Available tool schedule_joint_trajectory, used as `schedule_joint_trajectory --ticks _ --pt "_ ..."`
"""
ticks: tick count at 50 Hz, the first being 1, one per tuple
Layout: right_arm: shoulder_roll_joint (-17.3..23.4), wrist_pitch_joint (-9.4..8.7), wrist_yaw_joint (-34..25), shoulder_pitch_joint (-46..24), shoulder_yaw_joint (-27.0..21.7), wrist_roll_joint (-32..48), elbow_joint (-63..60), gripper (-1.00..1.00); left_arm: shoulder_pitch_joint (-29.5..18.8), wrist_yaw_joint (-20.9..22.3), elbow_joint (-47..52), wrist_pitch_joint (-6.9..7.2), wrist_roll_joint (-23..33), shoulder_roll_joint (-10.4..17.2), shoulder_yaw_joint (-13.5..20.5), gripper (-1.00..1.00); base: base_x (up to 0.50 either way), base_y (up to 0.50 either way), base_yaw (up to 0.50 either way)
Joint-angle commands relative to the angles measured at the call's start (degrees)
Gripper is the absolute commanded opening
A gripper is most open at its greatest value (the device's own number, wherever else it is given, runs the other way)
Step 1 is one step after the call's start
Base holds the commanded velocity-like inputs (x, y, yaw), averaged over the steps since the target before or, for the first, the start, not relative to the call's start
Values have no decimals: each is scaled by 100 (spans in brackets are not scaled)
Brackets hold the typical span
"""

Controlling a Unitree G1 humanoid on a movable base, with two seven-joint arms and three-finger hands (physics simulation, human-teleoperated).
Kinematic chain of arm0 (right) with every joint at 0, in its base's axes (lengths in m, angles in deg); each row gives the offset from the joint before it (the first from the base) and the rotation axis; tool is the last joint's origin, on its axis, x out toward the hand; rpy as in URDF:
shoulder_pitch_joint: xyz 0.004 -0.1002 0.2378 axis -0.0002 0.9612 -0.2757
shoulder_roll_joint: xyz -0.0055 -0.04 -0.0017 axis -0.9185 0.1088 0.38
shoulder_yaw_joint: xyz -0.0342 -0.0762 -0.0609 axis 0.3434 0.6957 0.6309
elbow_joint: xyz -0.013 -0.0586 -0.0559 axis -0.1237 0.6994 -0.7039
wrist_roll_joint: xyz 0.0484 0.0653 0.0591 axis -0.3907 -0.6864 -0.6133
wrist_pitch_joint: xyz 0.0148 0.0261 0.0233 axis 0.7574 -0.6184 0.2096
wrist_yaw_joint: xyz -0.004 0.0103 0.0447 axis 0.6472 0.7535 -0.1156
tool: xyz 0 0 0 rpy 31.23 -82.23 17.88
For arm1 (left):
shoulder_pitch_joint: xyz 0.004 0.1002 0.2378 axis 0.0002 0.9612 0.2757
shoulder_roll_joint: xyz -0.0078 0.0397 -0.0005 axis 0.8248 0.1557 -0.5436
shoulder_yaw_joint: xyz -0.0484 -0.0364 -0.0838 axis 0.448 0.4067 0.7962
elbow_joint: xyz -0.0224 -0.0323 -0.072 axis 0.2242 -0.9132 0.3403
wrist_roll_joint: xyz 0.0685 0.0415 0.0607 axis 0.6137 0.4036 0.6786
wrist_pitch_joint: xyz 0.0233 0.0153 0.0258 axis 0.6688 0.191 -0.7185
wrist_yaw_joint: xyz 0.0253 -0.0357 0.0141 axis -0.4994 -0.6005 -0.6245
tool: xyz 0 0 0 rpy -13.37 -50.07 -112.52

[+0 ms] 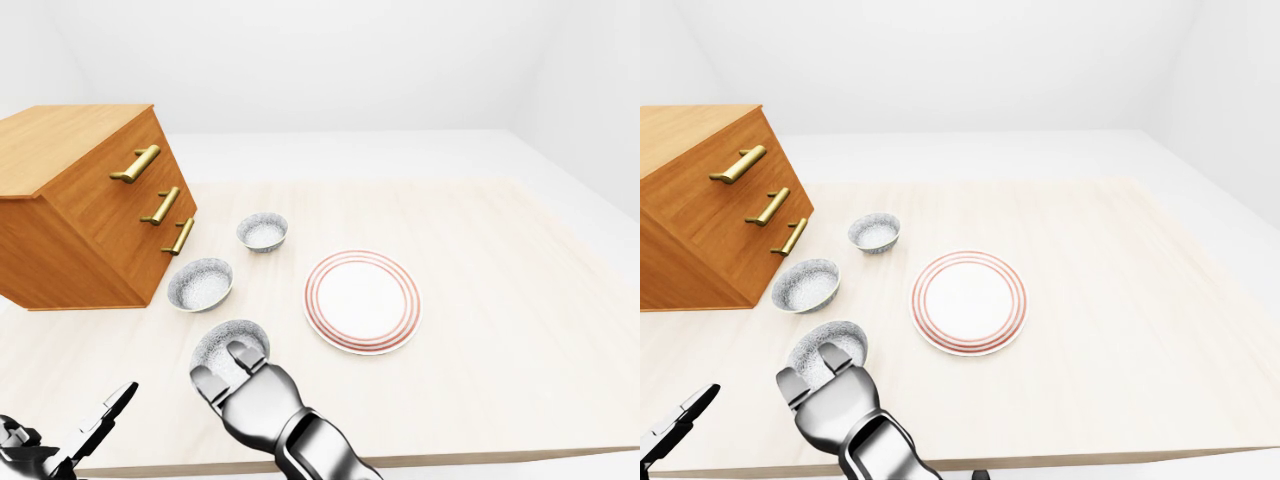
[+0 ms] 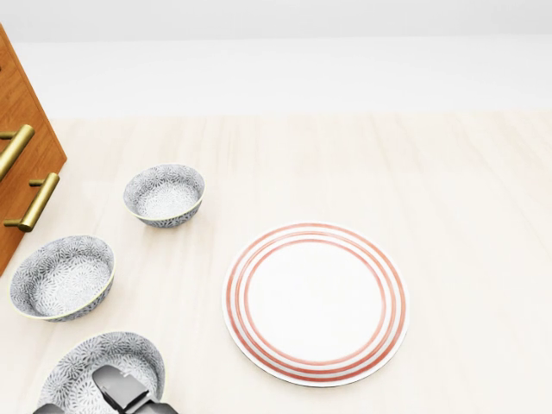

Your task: Put the bowl at the front on the plate.

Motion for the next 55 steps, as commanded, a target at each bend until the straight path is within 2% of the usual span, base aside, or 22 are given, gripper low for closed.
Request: schedule_joint_trajectory --ticks 1,19,37,55 --pt "-81 0 91 -53 -53 -40 109 100 12 7 28 0 -9 -10 2 100 0 0 0" --pt "-321 0 233 -275 -387 -387 692 100 -12 12 0 0 -2 -4 0 100 0 0 0" --pt "-342 0 -236 -271 -369 -102 637 100 11 48 109 0 -23 -32 41 100 0 0 0" --pt "-357 0 -322 -283 -501 -258 770 100 10 51 110 0 -23 -33 42 100 0 0 0"
